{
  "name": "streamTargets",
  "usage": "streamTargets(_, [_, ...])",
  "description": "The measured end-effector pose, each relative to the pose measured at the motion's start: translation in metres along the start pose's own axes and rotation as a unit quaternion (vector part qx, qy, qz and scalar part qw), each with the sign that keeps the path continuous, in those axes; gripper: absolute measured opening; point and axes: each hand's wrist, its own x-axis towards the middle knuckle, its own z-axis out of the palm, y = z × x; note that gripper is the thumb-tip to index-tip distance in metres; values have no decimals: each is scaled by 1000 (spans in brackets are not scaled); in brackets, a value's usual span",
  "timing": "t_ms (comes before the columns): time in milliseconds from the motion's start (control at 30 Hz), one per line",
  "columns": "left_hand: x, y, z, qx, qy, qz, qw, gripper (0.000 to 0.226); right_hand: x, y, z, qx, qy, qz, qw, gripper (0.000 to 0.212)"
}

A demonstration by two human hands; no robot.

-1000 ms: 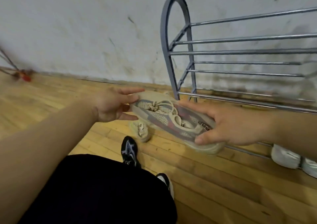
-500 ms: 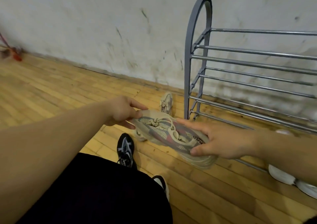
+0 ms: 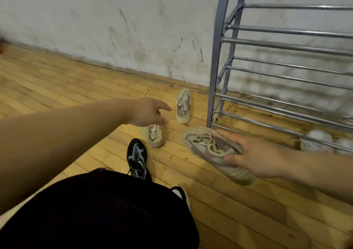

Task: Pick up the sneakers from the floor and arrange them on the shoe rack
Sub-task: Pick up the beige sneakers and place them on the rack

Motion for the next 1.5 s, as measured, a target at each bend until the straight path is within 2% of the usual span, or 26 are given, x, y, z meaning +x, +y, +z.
streamTargets(67, [34, -15, 13, 20, 13, -12, 1000, 67, 18, 14, 18, 9, 11, 37, 999, 80])
streamTargets(233, [148, -59, 69, -53, 43, -41, 997, 79, 83, 53, 76, 141, 3, 109, 984, 79])
streamTargets(367, [226, -69, 108, 24, 20, -55, 998, 76, 109, 87, 119, 367, -33, 200, 908, 74])
streamTargets(433, [251, -65, 119, 64, 2, -51, 997, 72, 112, 102, 128, 412, -34, 227, 882, 82])
streamTargets(533, [283, -62, 129, 138, -13, -12, 990, 71, 113, 120, 127, 427, -14, 230, 874, 105])
streamTargets(600, [302, -63, 134, 168, -25, 7, 985, 72, 112, 126, 121, 441, -13, 223, 869, 113])
streamTargets(667, [318, -66, 137, 145, -29, -11, 989, 70, 110, 129, 116, 439, -13, 228, 869, 103])
streamTargets(767, [335, -71, 142, 107, -27, -27, 994, 71, 112, 135, 111, 428, 24, 257, 866, 71])
streamTargets(833, [342, -74, 147, 98, -36, -20, 994, 76, 111, 139, 109, 415, 39, 271, 868, 65])
streamTargets(933, [349, -76, 155, 117, -29, -8, 993, 85, 113, 143, 105, 401, 58, 276, 871, 67])
streamTargets(1133, [315, -67, 160, 97, 33, 6, 995, 68, 112, 149, 113, 395, 50, 269, 877, 71])
streamTargets(1233, [277, -76, 175, 75, 6, 14, 997, 68, 107, 156, 123, 371, 52, 271, 887, 72])
streamTargets(1300, [244, -85, 193, 64, -12, 23, 998, 68, 104, 163, 130, 372, 72, 287, 880, 70])
streamTargets(1400, [187, -87, 223, 62, -46, 29, 997, 57, 101, 174, 135, 353, 96, 303, 880, 72])
streamTargets(1500, [144, -83, 235, 44, -66, -2, 997, 53, 104, 178, 134, 364, 106, 314, 871, 71])
